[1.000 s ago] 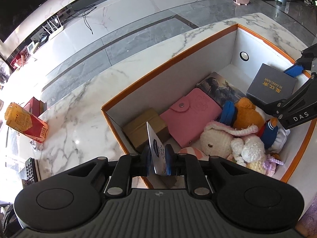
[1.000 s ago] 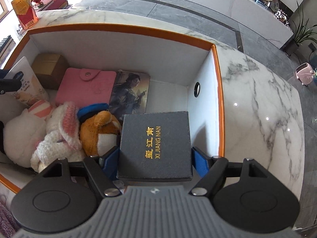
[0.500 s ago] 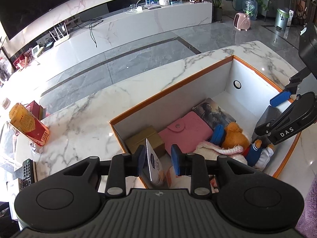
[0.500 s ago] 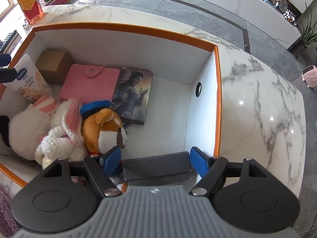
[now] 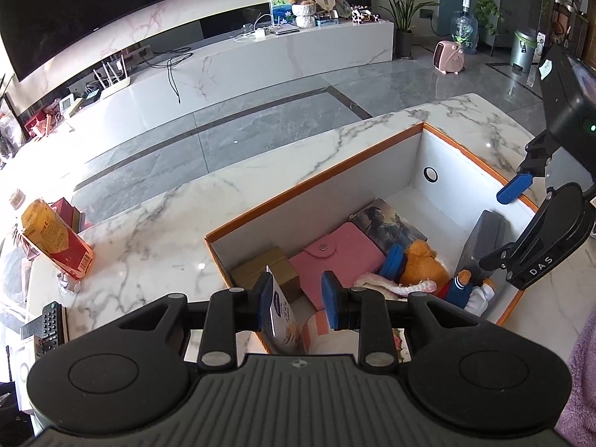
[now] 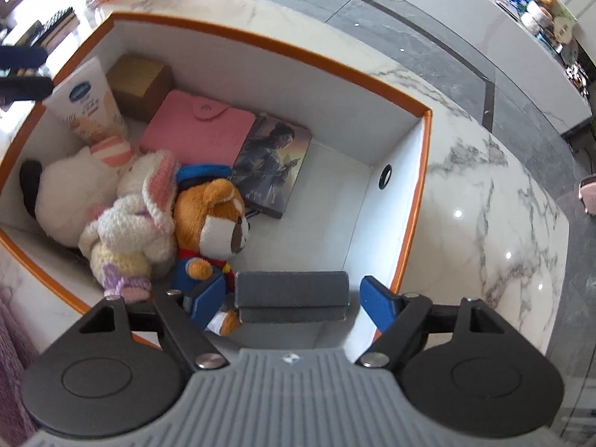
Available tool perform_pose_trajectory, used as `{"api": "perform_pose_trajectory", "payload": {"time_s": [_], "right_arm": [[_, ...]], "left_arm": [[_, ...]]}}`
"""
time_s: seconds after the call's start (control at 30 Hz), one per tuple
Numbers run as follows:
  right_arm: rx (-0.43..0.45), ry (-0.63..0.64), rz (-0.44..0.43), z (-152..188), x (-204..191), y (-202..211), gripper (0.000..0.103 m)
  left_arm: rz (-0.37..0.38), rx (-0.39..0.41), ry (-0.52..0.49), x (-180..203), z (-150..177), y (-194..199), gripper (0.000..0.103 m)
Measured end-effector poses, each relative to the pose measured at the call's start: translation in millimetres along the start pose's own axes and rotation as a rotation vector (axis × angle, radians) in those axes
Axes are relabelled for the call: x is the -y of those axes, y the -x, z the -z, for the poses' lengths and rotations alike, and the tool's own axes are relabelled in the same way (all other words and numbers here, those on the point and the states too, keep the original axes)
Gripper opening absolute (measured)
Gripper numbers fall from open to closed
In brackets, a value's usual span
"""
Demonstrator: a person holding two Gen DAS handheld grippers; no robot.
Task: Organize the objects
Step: 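Lower the black box into the orange box and open the right gripper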
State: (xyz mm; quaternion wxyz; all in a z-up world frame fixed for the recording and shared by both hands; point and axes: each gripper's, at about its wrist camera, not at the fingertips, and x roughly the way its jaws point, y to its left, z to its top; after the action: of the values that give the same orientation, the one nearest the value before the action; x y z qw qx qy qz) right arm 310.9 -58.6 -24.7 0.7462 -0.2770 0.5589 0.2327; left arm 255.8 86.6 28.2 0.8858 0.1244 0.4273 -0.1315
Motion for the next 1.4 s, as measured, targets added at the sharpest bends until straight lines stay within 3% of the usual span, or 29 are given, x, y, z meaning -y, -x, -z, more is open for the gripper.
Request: {"api": "perform_pose_trajectory", "payload": {"time_s": [0.3,0.47,0.53,0.8,1.03,1.13,1.23,1.4], "right_arm": [[-0.102,0.051,0.001,-12.8,-0.3,-22.4,0.075],[-0.095,0.205,0.009,-11.6,-10.7,-20.7,0.072],[-0.094,0.248,0.015,-13.2,-12.2,-19.6,0.066],[-0.037,0.059,0.027,-31.3,7.1,-18.5,0.059],[0.013,0.036,0.063,-49.4,2.0,-28.9,0.051],[0.000,0.001,0.063,-57.8,5.4,-39.3,0.045],[-0.086,-0.032,0.014,-59.9,7.0,-55.1,0.042],[-0.085,-0.004,0.021,-57.4,2.5,-58.1,0.042]], "left_arm": [[0.003,-0.006,0.001,-2.1,4.7,0.3,0.034],[0.000,-0.007,0.005,-4.1,6.0,0.6,0.034],[-0.001,-0.008,0.009,-4.4,6.5,1.1,0.034],[-0.010,-0.008,0.009,-7.2,8.0,4.7,0.034],[-0.019,-0.013,0.018,-10.2,8.1,5.8,0.034],[-0.017,-0.014,0.019,-10.6,7.8,5.3,0.034],[-0.017,-0.015,0.018,-10.5,8.6,4.3,0.034],[-0.009,-0.017,0.027,-12.6,10.2,-0.7,0.034]]}}
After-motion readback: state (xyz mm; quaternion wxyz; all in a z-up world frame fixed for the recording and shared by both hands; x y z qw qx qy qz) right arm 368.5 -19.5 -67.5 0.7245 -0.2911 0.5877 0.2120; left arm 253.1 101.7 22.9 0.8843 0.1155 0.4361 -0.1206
